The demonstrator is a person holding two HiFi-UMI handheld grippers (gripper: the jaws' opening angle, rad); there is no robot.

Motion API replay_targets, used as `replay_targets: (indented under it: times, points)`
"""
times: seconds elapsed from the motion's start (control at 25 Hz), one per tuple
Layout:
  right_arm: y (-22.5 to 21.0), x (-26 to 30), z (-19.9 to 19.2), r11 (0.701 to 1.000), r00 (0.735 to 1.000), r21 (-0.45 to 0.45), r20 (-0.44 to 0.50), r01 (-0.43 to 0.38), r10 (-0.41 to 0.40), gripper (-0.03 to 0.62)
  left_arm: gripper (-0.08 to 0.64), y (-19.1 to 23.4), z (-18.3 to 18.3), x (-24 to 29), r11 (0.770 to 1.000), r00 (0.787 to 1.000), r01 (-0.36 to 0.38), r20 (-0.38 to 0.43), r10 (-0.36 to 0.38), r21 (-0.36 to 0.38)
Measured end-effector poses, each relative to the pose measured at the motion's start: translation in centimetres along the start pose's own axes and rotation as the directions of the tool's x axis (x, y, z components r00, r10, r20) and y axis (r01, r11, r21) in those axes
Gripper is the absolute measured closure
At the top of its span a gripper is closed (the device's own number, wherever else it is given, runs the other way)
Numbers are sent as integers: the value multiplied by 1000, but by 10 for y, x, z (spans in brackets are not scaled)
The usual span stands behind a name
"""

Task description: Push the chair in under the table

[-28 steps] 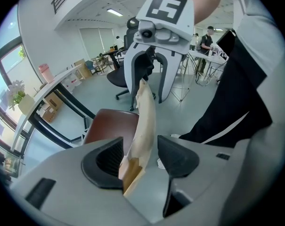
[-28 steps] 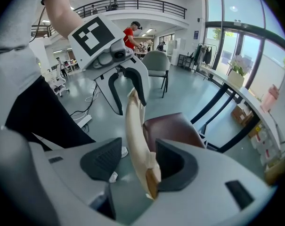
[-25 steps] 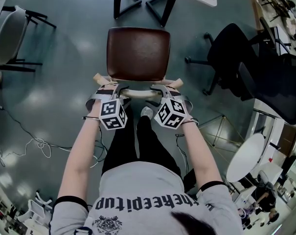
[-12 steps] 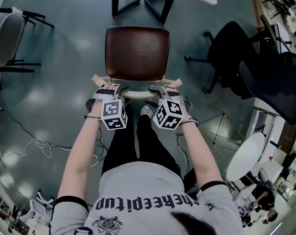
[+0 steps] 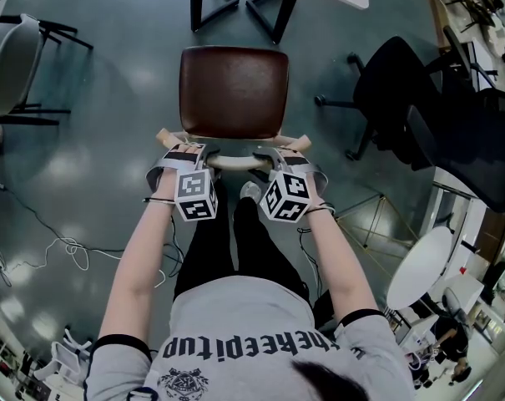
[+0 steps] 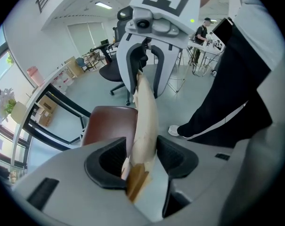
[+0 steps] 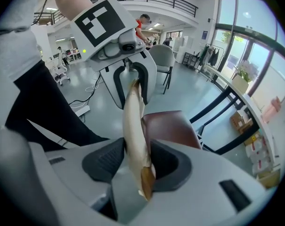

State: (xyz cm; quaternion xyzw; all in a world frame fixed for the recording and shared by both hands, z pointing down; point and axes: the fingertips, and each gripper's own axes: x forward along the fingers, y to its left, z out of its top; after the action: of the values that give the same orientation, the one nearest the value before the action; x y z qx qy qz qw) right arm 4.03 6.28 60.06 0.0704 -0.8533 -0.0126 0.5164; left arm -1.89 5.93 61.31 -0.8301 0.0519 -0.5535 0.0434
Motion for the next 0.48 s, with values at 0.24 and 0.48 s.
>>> replay_targets:
  times: [0.24, 0.48]
  points:
    - [-10, -5, -6, 1000, 1000, 6, 11, 16, -16, 410, 348, 9, 9, 1, 1000, 1000, -16, 10, 16, 15]
    - [-11, -5, -7, 1000, 1000, 2, 12, 14, -14, 410, 348, 9, 9, 2, 1000, 1000, -2, 7, 2, 9]
